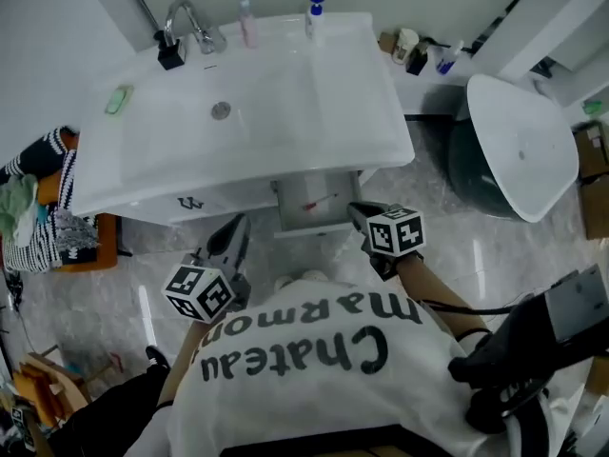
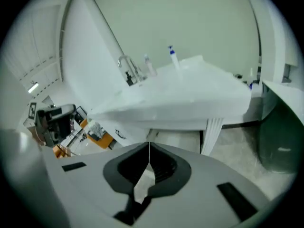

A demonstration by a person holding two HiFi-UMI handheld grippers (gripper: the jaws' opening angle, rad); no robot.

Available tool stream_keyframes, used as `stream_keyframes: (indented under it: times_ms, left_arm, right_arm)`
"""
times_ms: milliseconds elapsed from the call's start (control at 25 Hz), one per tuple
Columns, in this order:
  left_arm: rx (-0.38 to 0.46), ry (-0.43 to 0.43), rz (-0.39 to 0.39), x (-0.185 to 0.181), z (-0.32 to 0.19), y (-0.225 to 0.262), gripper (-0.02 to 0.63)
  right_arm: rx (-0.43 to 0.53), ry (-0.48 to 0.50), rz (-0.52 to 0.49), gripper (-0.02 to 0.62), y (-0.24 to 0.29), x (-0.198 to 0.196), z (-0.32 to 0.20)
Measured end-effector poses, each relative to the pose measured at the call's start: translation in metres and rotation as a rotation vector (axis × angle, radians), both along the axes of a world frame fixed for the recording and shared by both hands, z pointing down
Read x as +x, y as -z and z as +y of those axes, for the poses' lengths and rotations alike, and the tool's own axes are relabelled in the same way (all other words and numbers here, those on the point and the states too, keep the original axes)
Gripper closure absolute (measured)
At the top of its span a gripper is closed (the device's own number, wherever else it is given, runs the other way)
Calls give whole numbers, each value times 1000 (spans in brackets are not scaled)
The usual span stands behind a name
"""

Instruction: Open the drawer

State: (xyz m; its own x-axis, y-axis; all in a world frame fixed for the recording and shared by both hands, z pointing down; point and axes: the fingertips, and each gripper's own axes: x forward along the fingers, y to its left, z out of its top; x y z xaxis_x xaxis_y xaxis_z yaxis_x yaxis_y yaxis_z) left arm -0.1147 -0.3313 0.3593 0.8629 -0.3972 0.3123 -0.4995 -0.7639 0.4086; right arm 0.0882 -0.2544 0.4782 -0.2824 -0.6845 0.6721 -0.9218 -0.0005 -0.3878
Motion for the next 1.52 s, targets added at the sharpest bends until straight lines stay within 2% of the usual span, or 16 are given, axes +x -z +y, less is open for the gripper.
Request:
stream_keyframes:
  times_ms: [200,320,400,480,560,640,1520]
  left_arm:
    - [63,-52,39,22,1,36,598]
    - [94,-60,54,27,3,51,598]
    - [110,-55,66,29,4,58,598]
    - [116,-40,77,29,4,62,598]
    - [118,-26,79,28,5,62,598]
    - [120,-18,73,28,5,61,598]
    - [125,1,72,40,19,59,598]
  right_arm:
    - [316,-139,-33,583,119,47,-19]
    - [442,-186,-85,583,168,59,-23]
    - [486,-182,-53,584,186,61,-22]
    - [519,-163,50,584,194,62,-21]
    - [535,-140,155,584,194,62,-20]
    - [534,-126,197,586,192,61,-17]
    - [535,-94,209,586,186,73,-5]
